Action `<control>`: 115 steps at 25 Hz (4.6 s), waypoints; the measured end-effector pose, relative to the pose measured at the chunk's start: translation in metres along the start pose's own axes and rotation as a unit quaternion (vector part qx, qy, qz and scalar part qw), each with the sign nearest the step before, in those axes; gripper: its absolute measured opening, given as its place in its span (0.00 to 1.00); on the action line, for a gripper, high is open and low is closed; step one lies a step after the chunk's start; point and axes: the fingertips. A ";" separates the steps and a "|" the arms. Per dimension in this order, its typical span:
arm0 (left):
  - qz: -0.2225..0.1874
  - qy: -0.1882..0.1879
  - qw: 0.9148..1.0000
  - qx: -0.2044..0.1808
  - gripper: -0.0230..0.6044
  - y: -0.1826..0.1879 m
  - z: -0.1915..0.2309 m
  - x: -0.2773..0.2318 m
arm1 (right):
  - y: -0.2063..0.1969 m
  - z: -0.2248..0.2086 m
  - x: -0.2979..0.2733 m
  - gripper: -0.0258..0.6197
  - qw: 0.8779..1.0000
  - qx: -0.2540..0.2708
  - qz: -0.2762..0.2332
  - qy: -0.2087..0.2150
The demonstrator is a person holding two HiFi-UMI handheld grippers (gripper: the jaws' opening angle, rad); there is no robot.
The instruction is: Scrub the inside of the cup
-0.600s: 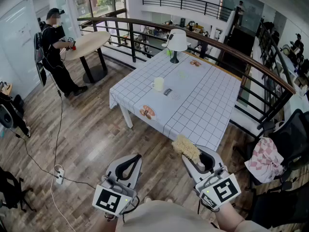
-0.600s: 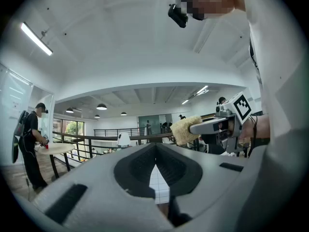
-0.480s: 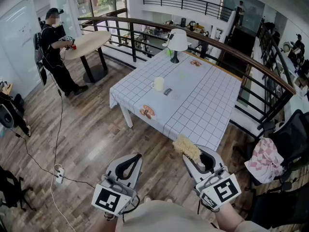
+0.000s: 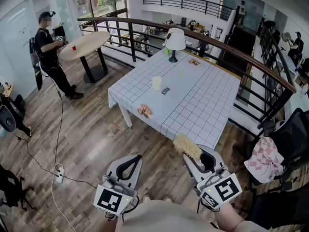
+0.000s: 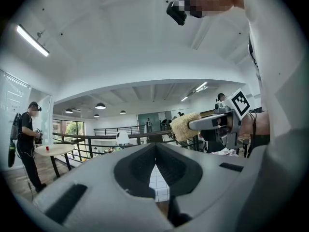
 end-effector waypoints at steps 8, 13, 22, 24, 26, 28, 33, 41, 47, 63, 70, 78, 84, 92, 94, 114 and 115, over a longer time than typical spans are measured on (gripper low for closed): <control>0.019 0.011 1.000 0.021 0.06 -0.011 -0.017 -0.014 | -0.011 -0.010 0.018 0.27 0.999 -0.003 0.018 0.028; 0.001 0.032 0.999 0.008 0.06 -0.009 -0.022 -0.025 | -0.011 -0.019 0.032 0.28 0.999 -0.030 0.013 0.040; -0.013 0.026 1.000 0.004 0.06 -0.007 -0.039 -0.030 | -0.011 -0.022 0.045 0.28 0.999 -0.021 0.008 0.044; -0.012 0.027 1.000 -0.004 0.06 -0.006 -0.038 -0.031 | -0.011 -0.023 0.043 0.28 0.999 -0.017 0.007 0.046; 0.000 0.034 0.999 -0.008 0.06 -0.007 -0.038 -0.036 | -0.010 -0.026 0.041 0.28 0.998 -0.015 0.008 0.052; 0.008 0.039 0.999 -0.012 0.06 -0.009 -0.036 -0.038 | -0.011 -0.026 0.038 0.28 0.998 -0.016 0.009 0.060; 0.002 0.035 0.999 -0.020 0.06 -0.022 -0.020 -0.046 | -0.023 -0.030 0.019 0.28 0.998 -0.012 0.009 0.065; -0.002 0.016 1.000 -0.008 0.06 -0.053 0.037 -0.058 | -0.051 -0.025 -0.047 0.28 0.998 -0.004 0.017 0.061; 0.015 0.012 1.000 -0.010 0.06 -0.071 0.100 -0.119 | -0.064 -0.073 -0.118 0.28 0.998 -0.014 0.035 0.054; 0.022 -0.027 0.999 0.021 0.06 -0.086 0.257 -0.221 | -0.074 -0.159 -0.282 0.28 0.997 -0.022 0.068 -0.028; 0.018 -0.081 0.996 0.034 0.06 -0.091 0.311 -0.269 | -0.071 -0.196 -0.345 0.28 0.995 -0.018 0.074 -0.071; 0.001 -0.107 0.993 0.045 0.06 -0.093 0.363 -0.307 | -0.072 -0.218 -0.403 0.28 0.992 -0.012 0.073 -0.101; -0.012 -0.097 0.994 0.046 0.06 -0.092 0.384 -0.328 | -0.077 -0.226 -0.420 0.28 0.991 -0.013 0.084 -0.099; -0.003 -0.077 0.996 0.054 0.06 -0.093 0.386 -0.354 | -0.087 -0.254 -0.430 0.28 0.993 -0.022 0.088 -0.069; -0.006 -0.071 0.996 0.052 0.06 -0.092 0.384 -0.360 | -0.088 -0.261 -0.431 0.28 0.994 -0.022 0.088 -0.060; 0.078 -0.129 0.987 0.050 0.06 -0.171 0.390 -0.440 | -0.153 -0.332 -0.461 0.28 0.981 -0.088 0.168 -0.044; 0.083 -0.135 0.986 0.051 0.06 -0.179 0.390 -0.444 | -0.159 -0.336 -0.465 0.28 0.980 -0.091 0.172 -0.043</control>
Point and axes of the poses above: the fingertips, and each gripper's own axes: x backward along the fingers, z to its left, y out of its top, and after that the axes turned 7 degrees about -z, right-handed
